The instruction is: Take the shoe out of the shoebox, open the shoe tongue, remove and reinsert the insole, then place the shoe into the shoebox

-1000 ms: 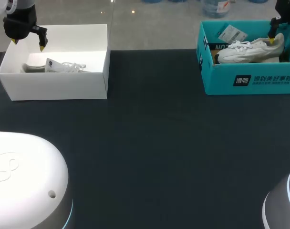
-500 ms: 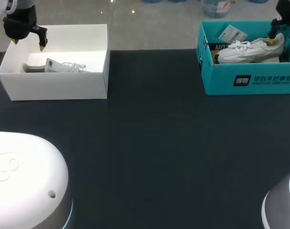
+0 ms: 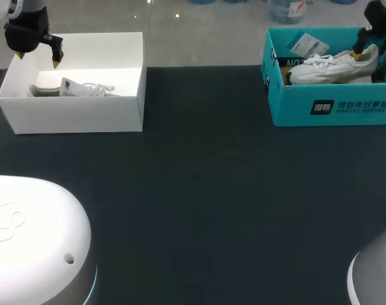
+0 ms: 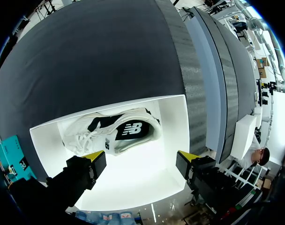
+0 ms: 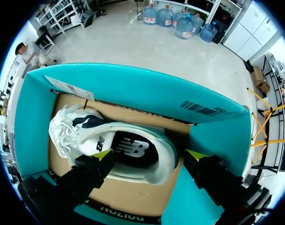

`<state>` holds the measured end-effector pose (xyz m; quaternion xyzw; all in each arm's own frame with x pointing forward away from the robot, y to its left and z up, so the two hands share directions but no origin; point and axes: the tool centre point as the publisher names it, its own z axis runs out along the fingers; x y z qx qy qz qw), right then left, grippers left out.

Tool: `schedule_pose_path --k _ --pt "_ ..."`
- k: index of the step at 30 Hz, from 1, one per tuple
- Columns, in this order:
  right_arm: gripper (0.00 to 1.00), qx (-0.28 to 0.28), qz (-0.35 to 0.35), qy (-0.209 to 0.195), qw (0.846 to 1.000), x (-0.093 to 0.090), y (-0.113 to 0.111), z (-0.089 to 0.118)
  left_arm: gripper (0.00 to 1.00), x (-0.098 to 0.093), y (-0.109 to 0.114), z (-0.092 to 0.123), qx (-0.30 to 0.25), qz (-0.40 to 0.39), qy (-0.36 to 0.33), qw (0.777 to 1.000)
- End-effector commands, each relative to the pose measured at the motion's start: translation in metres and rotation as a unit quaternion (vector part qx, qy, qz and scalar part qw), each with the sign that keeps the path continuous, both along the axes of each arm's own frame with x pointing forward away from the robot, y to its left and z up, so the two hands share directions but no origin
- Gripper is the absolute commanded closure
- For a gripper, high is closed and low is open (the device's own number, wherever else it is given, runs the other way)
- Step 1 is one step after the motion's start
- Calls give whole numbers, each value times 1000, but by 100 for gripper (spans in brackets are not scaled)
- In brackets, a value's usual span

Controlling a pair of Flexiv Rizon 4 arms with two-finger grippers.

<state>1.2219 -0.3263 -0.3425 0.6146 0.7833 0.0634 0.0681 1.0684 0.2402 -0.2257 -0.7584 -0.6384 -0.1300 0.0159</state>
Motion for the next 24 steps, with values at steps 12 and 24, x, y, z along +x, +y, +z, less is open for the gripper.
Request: schedule_pose_path --k 12,24 --pt "100 -27 -16 149 988 14 -11 -6 0 -1 0 0 1 -1 -1 1000" --pt "100 -30 -18 146 989 10 -14 -4 0 -1 0 0 1 -1 -1 1000"
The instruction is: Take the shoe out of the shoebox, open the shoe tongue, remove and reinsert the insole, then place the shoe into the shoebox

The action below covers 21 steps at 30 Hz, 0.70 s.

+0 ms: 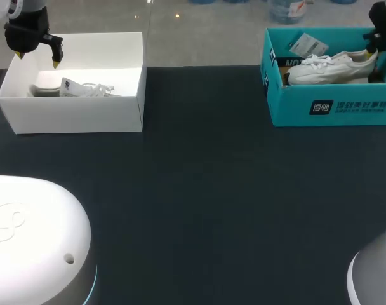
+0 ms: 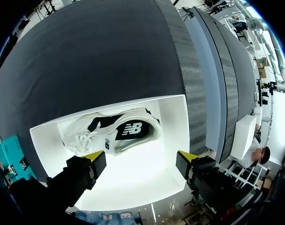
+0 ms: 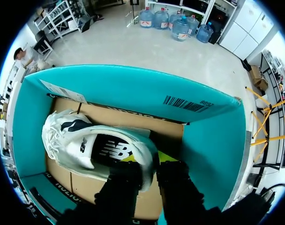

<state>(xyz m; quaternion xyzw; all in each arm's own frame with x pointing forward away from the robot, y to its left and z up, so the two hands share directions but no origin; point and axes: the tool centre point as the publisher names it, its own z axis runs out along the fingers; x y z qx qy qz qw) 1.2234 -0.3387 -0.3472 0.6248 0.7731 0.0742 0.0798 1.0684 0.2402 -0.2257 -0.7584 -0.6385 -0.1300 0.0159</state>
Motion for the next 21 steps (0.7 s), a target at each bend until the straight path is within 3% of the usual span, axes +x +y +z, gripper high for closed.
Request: schedule_pose_path --k 1,9,21 --pt "100 -31 -4 162 986 8 -2 1 0 -1 0 0 1 -1 -1 1000" --pt "100 -34 -7 151 988 6 -4 17 0 -1 0 0 1 -1 -1 1000" --pt "100 -58 -8 123 991 9 -4 83 0 -1 0 0 1 -1 -1 1000"
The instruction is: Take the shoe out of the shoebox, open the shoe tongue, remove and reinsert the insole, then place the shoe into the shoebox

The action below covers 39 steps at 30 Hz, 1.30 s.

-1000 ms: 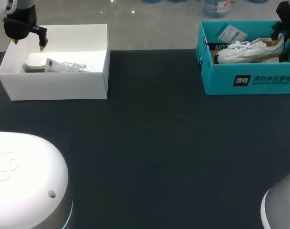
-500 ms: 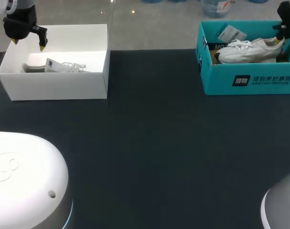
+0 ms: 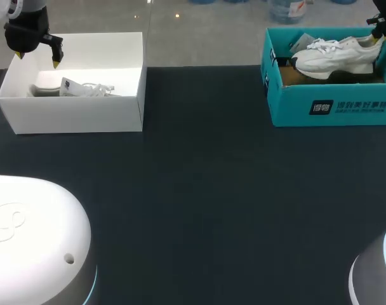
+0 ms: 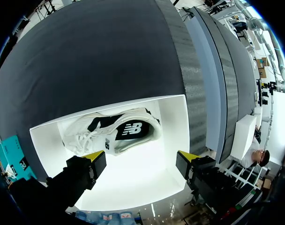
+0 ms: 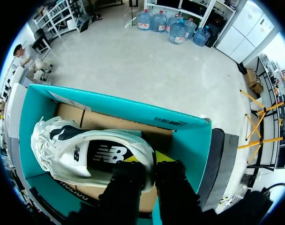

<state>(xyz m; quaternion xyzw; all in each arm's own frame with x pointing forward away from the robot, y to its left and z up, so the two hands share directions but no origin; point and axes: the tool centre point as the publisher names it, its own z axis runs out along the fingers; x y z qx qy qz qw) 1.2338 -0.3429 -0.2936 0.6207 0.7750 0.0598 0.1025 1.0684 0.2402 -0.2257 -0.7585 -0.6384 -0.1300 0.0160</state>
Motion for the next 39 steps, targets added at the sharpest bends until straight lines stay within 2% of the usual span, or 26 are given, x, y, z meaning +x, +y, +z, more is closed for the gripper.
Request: schedule_pose_path --k 1,11,23,33,35,39 --pt "100 -32 -13 128 991 -1 0 34 0 -1 0 0 1 0 -1 1000" --pt "100 -53 -17 104 993 -9 -2 94 0 -1 0 0 1 0 -1 1000" --pt "100 -85 -28 39 995 -24 1 159 0 -1 0 0 1 0 -1 1000" --pt "100 -93 -24 2 995 -33 8 188 0 -1 0 0 1 0 -1 1000" --pt "100 -96 -24 15 995 -33 10 189 0 -1 0 0 1 0 -1 1000" --pt "100 -96 -24 15 995 -33 10 189 0 -1 0 0 1 0 -1 1000"
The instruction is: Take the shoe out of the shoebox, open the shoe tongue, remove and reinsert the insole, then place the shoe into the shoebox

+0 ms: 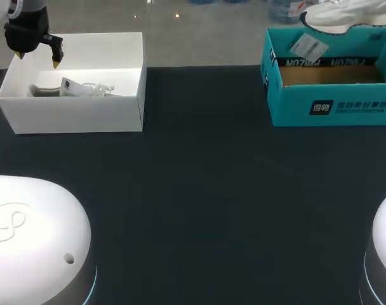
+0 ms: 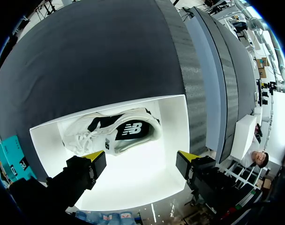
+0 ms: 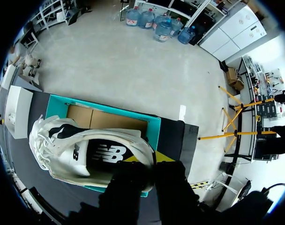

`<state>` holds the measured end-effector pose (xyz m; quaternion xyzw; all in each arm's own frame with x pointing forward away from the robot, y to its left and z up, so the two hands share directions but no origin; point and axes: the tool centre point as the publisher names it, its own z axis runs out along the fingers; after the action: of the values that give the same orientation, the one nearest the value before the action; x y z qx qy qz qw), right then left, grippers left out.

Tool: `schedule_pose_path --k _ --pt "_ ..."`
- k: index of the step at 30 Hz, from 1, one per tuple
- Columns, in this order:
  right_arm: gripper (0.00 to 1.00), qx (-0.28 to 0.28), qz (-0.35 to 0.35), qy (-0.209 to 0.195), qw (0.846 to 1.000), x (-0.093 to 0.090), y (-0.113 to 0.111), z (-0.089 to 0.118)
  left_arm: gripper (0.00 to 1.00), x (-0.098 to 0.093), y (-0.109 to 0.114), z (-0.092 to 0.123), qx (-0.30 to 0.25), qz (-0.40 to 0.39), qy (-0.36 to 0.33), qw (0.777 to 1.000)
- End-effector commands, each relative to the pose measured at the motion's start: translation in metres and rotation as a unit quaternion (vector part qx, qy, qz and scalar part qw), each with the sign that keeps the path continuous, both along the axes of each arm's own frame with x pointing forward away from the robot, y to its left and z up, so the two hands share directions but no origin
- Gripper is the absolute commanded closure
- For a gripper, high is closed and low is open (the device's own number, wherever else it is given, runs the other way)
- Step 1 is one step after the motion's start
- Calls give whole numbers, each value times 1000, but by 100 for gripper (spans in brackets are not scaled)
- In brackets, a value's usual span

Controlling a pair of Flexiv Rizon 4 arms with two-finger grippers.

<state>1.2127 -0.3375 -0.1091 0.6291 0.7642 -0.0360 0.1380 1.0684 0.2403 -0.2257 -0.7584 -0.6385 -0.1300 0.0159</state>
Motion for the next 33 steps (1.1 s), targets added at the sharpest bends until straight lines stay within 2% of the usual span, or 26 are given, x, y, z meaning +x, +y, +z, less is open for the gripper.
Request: schedule_pose_path --k 1,22,33 --pt "100 -2 3 -16 1000 -12 4 5 0 -1 0 0 1 -1 -1 1000" --pt "100 -2 3 -16 1000 -12 4 5 0 -1 0 0 1 -1 -1 1000" --pt "100 -10 15 -51 999 -64 43 5 0 -1 0 0 1 -1 -1 1000"
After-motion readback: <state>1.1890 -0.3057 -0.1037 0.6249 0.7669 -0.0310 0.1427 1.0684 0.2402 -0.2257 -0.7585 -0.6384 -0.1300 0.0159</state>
